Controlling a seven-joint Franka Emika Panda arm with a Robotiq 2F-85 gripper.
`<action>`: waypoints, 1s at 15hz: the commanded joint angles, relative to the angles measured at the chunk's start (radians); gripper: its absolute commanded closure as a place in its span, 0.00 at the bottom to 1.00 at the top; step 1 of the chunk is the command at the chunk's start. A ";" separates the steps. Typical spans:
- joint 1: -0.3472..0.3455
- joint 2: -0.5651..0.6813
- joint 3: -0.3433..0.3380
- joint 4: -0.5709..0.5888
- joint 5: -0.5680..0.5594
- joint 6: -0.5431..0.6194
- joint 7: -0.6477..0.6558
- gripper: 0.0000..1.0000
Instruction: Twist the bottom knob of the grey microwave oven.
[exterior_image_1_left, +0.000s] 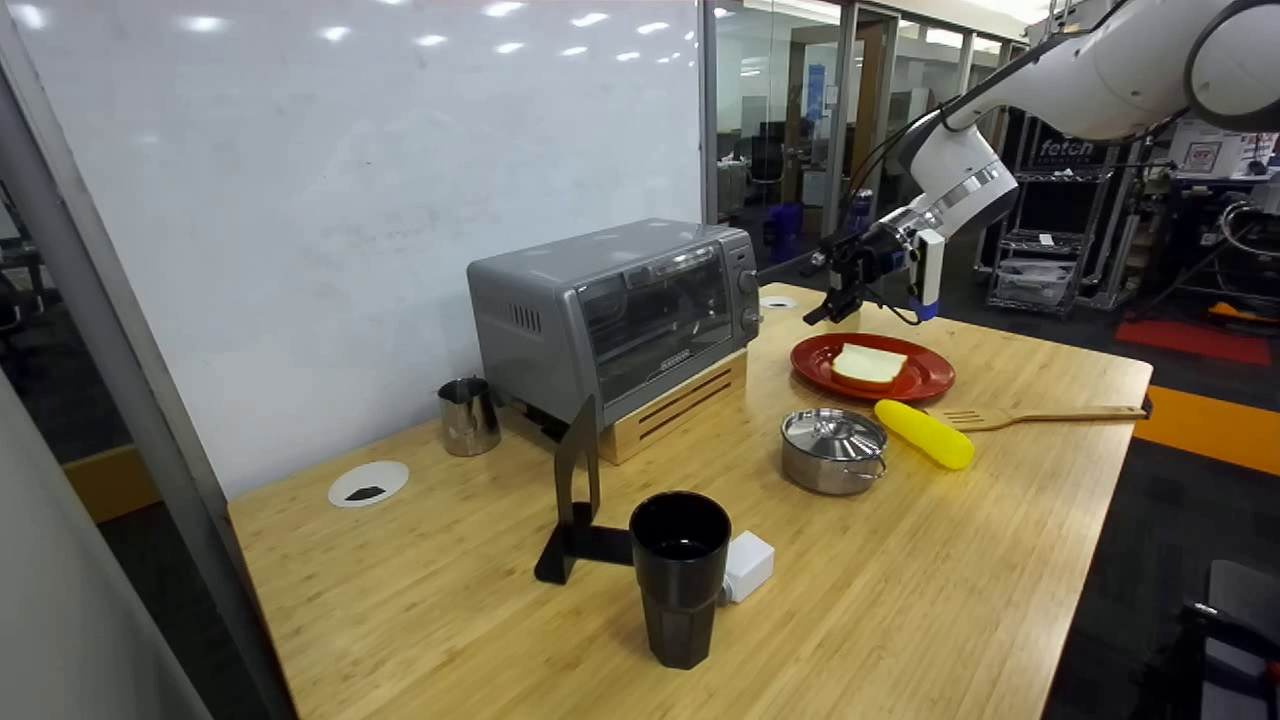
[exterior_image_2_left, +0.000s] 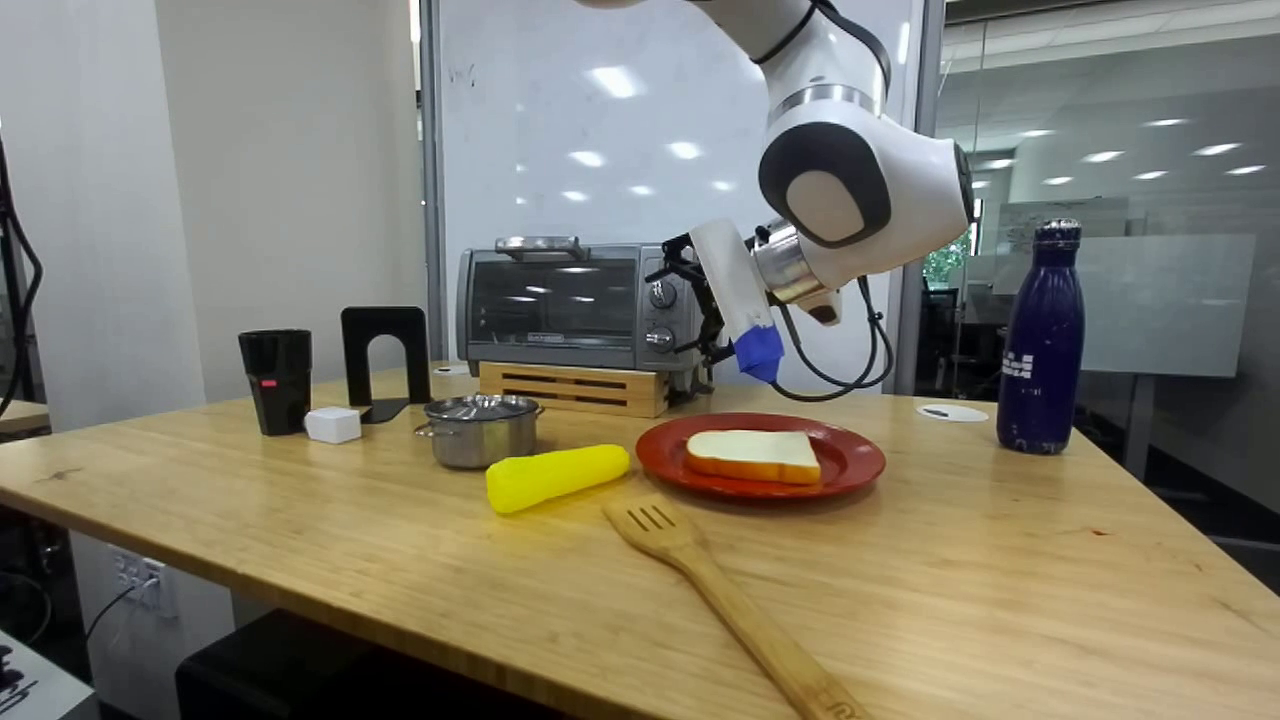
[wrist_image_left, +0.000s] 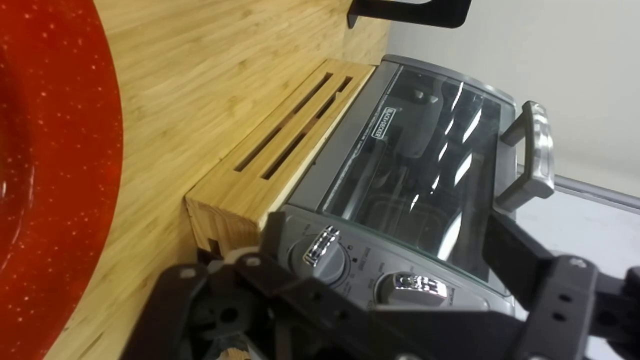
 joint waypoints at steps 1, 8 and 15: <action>-0.017 0.000 0.024 0.004 -0.015 0.008 0.004 0.00; -0.017 0.000 0.024 0.004 -0.015 0.009 0.004 0.00; -0.006 0.040 0.062 0.006 0.029 0.055 -0.019 0.00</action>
